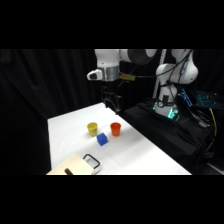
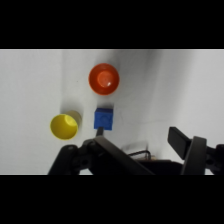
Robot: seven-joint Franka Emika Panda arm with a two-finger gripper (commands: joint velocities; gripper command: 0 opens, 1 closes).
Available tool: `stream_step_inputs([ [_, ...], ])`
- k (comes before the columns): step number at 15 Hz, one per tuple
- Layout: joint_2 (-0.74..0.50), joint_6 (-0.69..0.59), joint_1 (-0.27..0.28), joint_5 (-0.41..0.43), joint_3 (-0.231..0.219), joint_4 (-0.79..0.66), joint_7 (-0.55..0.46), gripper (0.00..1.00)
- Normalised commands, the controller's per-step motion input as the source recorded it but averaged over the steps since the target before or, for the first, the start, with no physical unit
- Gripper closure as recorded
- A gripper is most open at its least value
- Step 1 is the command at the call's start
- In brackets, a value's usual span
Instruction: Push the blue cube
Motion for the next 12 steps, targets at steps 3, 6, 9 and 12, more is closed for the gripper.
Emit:
stream_step_inputs([
  [3, 0.05, 0.01, -0.031, -0.012, -0.004, 0.06, 0.02, 0.00],
  [6, 0.13, 0.05, -0.073, -0.024, -0.042, 0.19, 0.01, 0.00],
  [9, 0.18, 0.10, -0.069, -0.008, -0.037, 0.25, -0.02, 0.00],
  [12, 0.22, 0.14, -0.047, 0.018, -0.019, 0.24, -0.02, 0.15],
])
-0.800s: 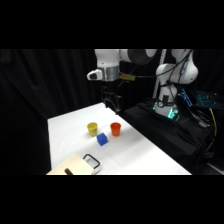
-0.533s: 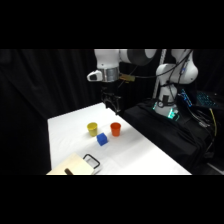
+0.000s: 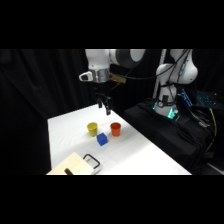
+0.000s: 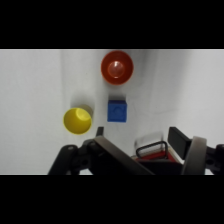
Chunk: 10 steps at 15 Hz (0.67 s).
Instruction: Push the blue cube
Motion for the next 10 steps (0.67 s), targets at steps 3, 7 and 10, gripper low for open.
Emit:
stream_step_inputs([
  [3, 0.20, 0.16, -0.031, -0.002, -0.010, 0.17, -0.01, 0.43],
  [7, 0.11, 0.16, -0.016, 0.014, 0.006, 0.07, -0.02, 0.76],
  [10, 0.08, 0.24, -0.019, 0.031, 0.013, 0.00, -0.04, 0.98],
])
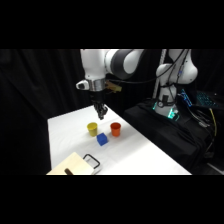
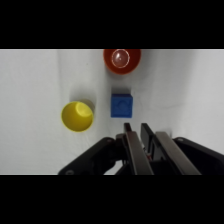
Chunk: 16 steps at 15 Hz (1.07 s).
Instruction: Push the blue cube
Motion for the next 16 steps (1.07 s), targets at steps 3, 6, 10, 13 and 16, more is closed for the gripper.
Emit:
stream_step_inputs([
  [3, 0.13, 0.35, -0.033, 0.046, 0.014, -0.05, -0.07, 1.00],
  [6, 0.15, 0.33, -0.047, 0.052, 0.015, -0.05, -0.08, 0.98],
  [10, 0.14, 0.29, -0.055, 0.056, 0.022, -0.03, -0.09, 0.99],
  [13, 0.16, 0.31, -0.065, 0.070, 0.036, 0.00, -0.10, 0.97],
  [16, 0.23, 0.27, -0.087, 0.091, 0.051, 0.06, -0.12, 0.98],
])
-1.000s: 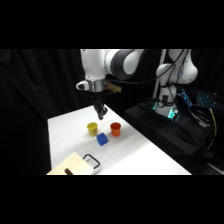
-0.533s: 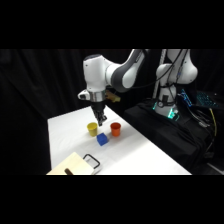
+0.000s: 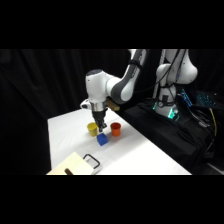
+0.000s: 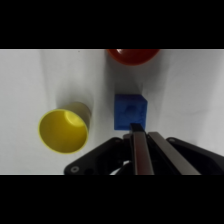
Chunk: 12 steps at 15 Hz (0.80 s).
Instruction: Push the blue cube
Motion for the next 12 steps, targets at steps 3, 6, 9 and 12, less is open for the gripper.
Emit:
stream_step_inputs([
  [3, 0.26, 0.22, -0.109, 0.107, 0.070, 0.12, -0.14, 0.97],
  [6, 0.27, 0.18, -0.121, 0.126, 0.093, 0.17, -0.14, 0.98],
  [9, 0.21, 0.11, -0.095, 0.110, 0.086, 0.17, -0.13, 0.98],
  [12, -0.07, -0.19, -0.044, 0.062, 0.043, 0.07, -0.08, 0.99],
])
